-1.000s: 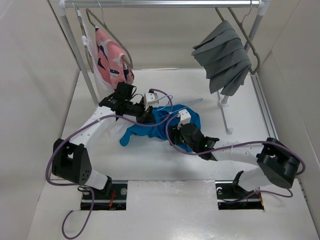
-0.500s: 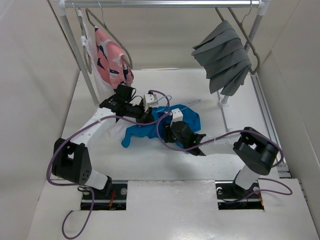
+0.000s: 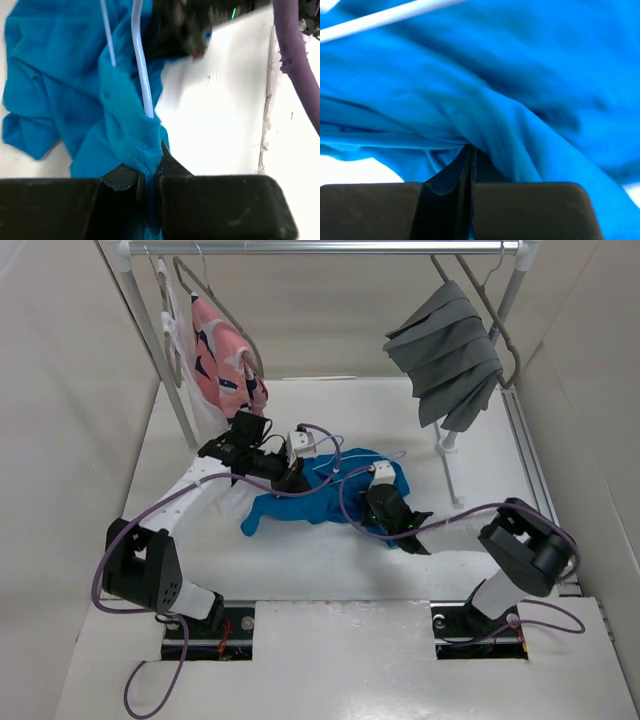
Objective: Place the t-shirt on the hanger
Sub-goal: Place tshirt on hanger
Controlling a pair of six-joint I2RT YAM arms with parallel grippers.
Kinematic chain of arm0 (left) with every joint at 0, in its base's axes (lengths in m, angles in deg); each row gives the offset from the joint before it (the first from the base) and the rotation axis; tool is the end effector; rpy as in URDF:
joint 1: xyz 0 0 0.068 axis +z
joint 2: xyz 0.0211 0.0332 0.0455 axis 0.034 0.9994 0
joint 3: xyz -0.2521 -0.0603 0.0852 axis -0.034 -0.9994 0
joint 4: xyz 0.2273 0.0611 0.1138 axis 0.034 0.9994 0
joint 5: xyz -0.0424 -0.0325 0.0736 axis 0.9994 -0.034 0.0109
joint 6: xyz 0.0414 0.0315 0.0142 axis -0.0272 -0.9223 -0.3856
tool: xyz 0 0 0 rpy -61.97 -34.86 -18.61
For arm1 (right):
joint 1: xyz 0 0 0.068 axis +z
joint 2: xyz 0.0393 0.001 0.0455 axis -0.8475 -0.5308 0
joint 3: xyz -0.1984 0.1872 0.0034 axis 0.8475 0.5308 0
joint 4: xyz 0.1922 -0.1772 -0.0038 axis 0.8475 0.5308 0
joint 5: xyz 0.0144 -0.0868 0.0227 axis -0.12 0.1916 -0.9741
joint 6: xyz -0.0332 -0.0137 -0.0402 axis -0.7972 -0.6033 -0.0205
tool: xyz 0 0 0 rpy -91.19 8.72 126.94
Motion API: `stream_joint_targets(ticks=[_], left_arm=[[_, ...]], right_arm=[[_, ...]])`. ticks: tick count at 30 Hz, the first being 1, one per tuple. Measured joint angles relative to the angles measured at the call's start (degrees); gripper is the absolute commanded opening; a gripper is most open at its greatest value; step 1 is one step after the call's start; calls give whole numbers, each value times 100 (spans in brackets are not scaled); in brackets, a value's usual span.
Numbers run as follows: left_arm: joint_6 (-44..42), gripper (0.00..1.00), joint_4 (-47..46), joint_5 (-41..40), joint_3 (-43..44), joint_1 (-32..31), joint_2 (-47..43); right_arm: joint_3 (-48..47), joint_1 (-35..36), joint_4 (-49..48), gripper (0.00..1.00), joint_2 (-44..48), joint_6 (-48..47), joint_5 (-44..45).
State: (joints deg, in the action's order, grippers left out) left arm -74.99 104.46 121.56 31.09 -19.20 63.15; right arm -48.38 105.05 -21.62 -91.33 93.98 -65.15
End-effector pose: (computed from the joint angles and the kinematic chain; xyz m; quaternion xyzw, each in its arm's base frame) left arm 0.2696 -0.1354 0.2838 0.5526 0.6359 -0.3711 0.3905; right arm 0.2130 0.2118 0.1419 -0.0835 0.8712 0.1513 0.4595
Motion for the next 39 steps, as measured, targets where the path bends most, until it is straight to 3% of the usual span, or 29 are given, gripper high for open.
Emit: stream_joint_targets(ticks=[5, 9, 15, 19, 24, 30, 34, 39], left_arm=[[-365, 0, 304, 4, 2, 0, -9], [-1152, 0, 719, -52, 4, 2, -57], [-2306, 0, 1060, -391, -4, -26, -269], [-2643, 0, 988, -490, -162, -39, -494], [-2918, 0, 857, -855, -363, -192, -590], [-3014, 0, 809, -1534, -555, -352, -625], [-3418, 0, 1064, -1561, -549, -358, -625], [-2920, 0, 994, -1620, -514, -402, -599]], right_arm=[[756, -522, 323, 0, 1344, -216, 37], [1108, -1141, 616, 0, 2509, -669, -120], [1388, -2035, 1432, 0, 4542, -1248, -625], [1467, -2551, 1987, 0, 5416, -1593, -1104], [1290, -2739, 2612, 0, 5506, -2214, -1530], [389, -2645, 3110, 0, 4964, -3060, -1714], [-42, -2487, 3254, 0, 4927, -3357, -1648], [-81, -2347, 3333, 0, 4922, -3654, -1727]])
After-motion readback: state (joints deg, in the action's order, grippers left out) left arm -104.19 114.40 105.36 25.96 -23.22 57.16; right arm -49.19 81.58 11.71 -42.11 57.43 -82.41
